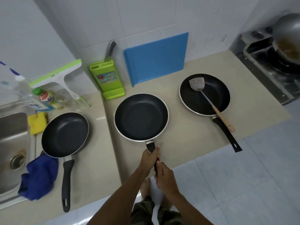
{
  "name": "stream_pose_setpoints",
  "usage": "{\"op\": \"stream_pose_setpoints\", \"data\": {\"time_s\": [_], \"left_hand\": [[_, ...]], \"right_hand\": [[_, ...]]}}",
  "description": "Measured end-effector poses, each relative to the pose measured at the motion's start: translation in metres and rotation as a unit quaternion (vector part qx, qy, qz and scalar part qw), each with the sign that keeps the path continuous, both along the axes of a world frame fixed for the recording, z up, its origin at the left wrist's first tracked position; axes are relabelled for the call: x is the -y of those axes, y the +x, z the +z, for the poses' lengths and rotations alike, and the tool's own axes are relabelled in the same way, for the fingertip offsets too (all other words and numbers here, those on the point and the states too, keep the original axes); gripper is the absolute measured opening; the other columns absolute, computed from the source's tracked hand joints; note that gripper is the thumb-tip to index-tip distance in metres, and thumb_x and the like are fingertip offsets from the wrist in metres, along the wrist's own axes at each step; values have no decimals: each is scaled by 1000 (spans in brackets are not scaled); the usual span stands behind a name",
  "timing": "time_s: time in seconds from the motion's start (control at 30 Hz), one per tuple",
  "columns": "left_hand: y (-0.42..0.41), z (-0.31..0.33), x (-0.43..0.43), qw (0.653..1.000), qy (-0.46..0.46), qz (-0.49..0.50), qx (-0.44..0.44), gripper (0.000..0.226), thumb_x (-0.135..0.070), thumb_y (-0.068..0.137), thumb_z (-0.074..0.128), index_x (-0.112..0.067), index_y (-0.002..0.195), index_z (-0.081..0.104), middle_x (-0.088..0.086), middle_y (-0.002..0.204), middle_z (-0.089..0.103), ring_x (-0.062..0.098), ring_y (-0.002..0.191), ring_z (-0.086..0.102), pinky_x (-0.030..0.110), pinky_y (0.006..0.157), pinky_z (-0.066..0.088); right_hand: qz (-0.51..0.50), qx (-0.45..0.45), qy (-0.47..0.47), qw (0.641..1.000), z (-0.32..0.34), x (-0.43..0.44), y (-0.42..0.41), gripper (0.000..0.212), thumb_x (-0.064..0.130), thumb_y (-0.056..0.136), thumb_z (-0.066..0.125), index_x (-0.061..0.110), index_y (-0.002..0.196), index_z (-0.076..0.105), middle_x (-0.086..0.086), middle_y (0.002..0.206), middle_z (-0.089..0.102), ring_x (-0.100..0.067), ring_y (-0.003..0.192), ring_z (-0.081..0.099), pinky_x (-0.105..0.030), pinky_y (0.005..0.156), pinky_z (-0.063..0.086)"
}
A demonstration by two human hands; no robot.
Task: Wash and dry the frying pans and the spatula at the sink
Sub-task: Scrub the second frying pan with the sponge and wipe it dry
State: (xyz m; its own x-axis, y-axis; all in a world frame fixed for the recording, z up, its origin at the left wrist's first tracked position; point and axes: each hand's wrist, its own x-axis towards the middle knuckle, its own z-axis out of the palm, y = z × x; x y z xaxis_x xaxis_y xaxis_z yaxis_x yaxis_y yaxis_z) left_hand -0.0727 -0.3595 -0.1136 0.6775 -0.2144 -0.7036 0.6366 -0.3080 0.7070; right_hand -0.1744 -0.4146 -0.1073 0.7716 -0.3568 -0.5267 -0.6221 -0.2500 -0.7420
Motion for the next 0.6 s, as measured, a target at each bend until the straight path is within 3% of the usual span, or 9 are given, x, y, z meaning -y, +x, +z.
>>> {"op": "stream_pose_setpoints", "data": {"time_s": [0.2, 0.33, 0.43, 0.53, 0.6], "left_hand": [[2, -5, 1, 1000, -4, 0, -14, 41, -37, 100, 62, -12, 67, 63, 2, 61, 64, 11, 54, 58, 26, 61, 50], [5, -11, -4, 999, 4, -27, -31, 38, -30, 103, 57, -11, 70, 63, 2, 63, 64, 12, 55, 58, 24, 62, 51], [7, -14, -6, 998, 12, -36, -48, 36, -27, 103, 56, -9, 72, 62, 5, 65, 64, 13, 53, 58, 25, 63, 51], [9, -16, -9, 997, 24, -48, -58, 39, -28, 103, 55, -8, 70, 61, 7, 65, 64, 14, 50, 59, 23, 57, 52], [9, -17, -10, 996, 32, -56, -60, 41, -30, 104, 55, -7, 70, 62, 9, 66, 65, 13, 49, 60, 21, 56, 52]], "right_hand": [[-25, -29, 60, 997, -1, 9, 1, 42, 32, 107, 38, 12, 77, 59, 7, 53, 53, -3, 46, 51, -14, 51, 42], [-17, -79, 67, 994, -8, 8, 3, 46, 41, 107, 34, 19, 75, 59, 7, 57, 56, 1, 48, 53, -11, 55, 40], [-25, -115, 90, 989, -15, 5, 4, 51, 46, 106, 32, 15, 78, 60, 1, 61, 61, -3, 46, 55, -17, 54, 46], [-40, -145, 112, 982, -20, 4, 6, 51, 47, 105, 34, 15, 78, 62, -3, 66, 66, -13, 56, 63, -31, 70, 60], [-44, -157, 110, 980, -25, 3, 6, 53, 50, 104, 34, 15, 78, 63, -4, 66, 67, -17, 58, 65, -33, 73, 60]]}}
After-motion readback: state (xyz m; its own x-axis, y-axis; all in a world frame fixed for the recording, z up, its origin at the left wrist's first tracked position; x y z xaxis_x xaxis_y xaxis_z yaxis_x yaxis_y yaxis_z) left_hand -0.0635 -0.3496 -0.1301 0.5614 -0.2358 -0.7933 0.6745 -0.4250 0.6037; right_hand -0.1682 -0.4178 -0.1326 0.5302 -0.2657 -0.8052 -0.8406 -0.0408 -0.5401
